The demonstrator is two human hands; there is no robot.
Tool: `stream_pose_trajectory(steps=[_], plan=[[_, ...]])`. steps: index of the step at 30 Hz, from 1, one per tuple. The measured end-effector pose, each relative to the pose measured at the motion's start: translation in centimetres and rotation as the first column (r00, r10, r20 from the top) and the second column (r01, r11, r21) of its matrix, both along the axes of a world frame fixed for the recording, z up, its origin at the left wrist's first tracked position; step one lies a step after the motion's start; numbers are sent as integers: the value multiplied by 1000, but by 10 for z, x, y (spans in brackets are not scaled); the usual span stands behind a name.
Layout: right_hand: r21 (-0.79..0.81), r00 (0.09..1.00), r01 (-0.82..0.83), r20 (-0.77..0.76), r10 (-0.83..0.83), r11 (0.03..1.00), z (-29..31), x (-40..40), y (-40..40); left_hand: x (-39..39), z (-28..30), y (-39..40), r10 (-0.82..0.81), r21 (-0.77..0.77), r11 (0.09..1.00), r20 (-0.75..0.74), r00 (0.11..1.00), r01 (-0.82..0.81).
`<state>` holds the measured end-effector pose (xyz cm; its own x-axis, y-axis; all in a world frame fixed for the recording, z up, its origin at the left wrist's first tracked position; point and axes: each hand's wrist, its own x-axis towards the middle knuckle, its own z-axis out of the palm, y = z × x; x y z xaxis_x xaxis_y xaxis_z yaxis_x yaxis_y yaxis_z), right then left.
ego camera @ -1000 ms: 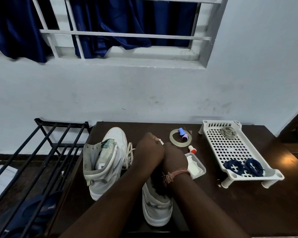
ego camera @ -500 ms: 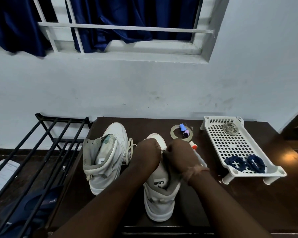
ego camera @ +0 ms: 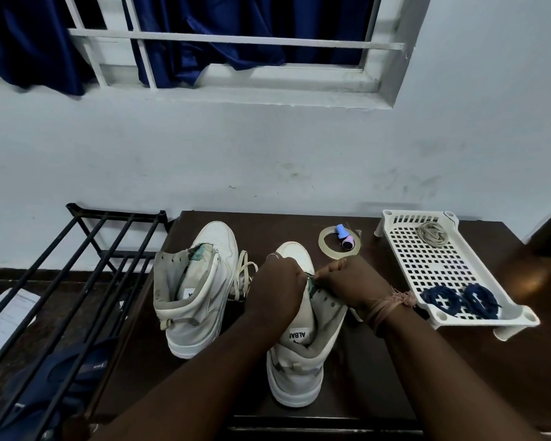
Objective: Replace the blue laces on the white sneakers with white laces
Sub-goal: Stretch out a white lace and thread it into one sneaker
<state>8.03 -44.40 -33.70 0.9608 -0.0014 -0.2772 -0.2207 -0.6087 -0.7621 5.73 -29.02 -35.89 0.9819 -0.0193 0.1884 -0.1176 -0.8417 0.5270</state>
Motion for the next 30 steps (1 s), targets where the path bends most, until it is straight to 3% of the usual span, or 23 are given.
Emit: stream_pose_trajectory(steps=[6,14,19,24,30], plan=[[-39,998,-40,51,42,998,-2,1,1,-1,-4,-2,21,24,999,63,998,-22],[-69,994,-79,68,84,994,1,1,2,4,-8,1,29,-134,990,-66,997,-38],[149,997,-60,-34,66,987,-5,5,-6,5,-2,0,57,-251,963,-157,986,-96],[269,998,-41,-38,53,962,-13,8,-9,8,-2,0,7,-188,981,-175,985,-41],[163,995,-90,62,81,982,-16,10,-6,5,-4,1,78,-143,985,-99,992,-92]])
